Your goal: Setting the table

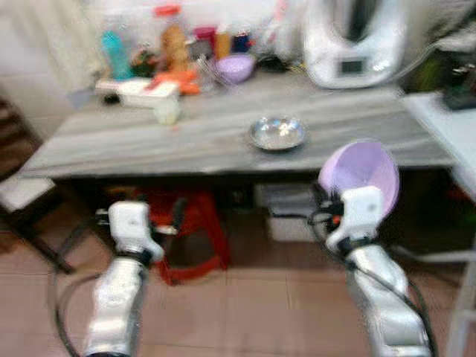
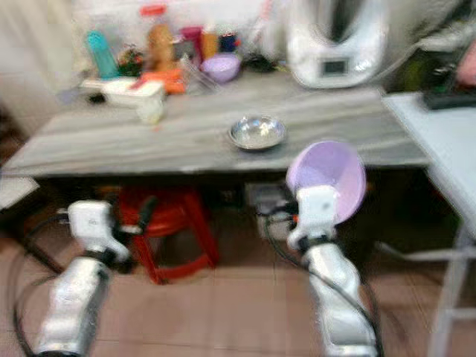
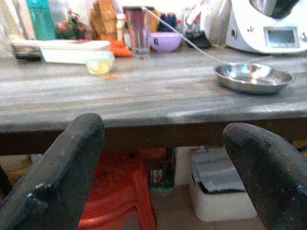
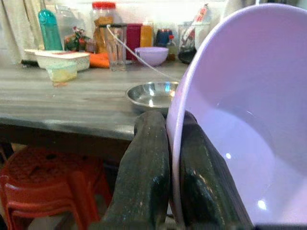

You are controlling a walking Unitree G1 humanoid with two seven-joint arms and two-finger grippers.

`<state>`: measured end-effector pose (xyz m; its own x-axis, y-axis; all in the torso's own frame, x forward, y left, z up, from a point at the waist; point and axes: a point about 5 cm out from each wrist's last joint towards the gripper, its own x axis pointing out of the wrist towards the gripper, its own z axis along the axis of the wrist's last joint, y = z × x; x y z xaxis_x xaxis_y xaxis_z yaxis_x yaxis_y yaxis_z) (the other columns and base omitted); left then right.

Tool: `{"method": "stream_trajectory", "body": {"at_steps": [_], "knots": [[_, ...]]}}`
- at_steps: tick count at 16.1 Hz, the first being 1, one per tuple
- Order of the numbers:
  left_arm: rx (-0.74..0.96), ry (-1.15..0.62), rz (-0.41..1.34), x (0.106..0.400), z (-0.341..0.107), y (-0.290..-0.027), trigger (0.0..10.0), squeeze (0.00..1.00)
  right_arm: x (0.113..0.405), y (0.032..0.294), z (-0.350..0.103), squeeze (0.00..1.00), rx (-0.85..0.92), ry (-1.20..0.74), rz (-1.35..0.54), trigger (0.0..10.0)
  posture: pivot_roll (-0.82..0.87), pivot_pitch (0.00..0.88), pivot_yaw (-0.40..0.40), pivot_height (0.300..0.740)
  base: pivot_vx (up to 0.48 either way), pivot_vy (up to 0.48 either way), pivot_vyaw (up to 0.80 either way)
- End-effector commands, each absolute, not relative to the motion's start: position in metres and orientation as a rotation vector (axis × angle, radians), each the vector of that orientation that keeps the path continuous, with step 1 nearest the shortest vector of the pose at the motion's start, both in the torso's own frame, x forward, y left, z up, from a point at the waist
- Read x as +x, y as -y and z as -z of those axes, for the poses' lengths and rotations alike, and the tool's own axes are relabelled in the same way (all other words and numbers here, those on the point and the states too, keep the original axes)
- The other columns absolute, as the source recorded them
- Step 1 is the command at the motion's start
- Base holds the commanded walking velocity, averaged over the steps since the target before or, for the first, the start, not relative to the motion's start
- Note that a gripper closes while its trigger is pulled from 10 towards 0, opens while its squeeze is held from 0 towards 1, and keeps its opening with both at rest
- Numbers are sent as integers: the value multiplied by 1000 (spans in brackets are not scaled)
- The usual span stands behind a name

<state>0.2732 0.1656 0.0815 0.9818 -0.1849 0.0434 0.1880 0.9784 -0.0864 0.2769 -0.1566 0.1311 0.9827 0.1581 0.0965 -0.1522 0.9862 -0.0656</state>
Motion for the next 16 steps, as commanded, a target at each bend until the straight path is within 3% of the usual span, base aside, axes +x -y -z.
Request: {"method": "stream_trajectory", "body": {"at_steps": [1, 5, 10, 13, 16], "knots": [[-65, 47, 172, 273, -87, -176, 10000, 0, 278, 150, -138, 0, -40, 128, -166, 10000, -92, 0, 83, 740, 379, 0, 0], [-65, 28, 176, 262, -83, -180, 10000, 0, 269, 157, -130, 0, -47, 88, -95, 10000, -94, 0, 84, 740, 379, 0, 0], [-72, 20, 208, 261, -85, -176, 10000, 0, 268, 153, -135, 0, -84, 123, -146, 10000, -98, 0, 87, 740, 379, 0, 0], [-81, 30, 218, 264, -90, -173, 10000, 0, 270, 150, -142, 0, -79, 151, -156, 10000, -95, 0, 82, 740, 365, 0, 788], [-85, 28, 220, 264, -89, -172, 10000, 0, 272, 150, -142, 0, -61, 145, -155, 10000, -91, 0, 75, 740, 342, 0, 0]]}}
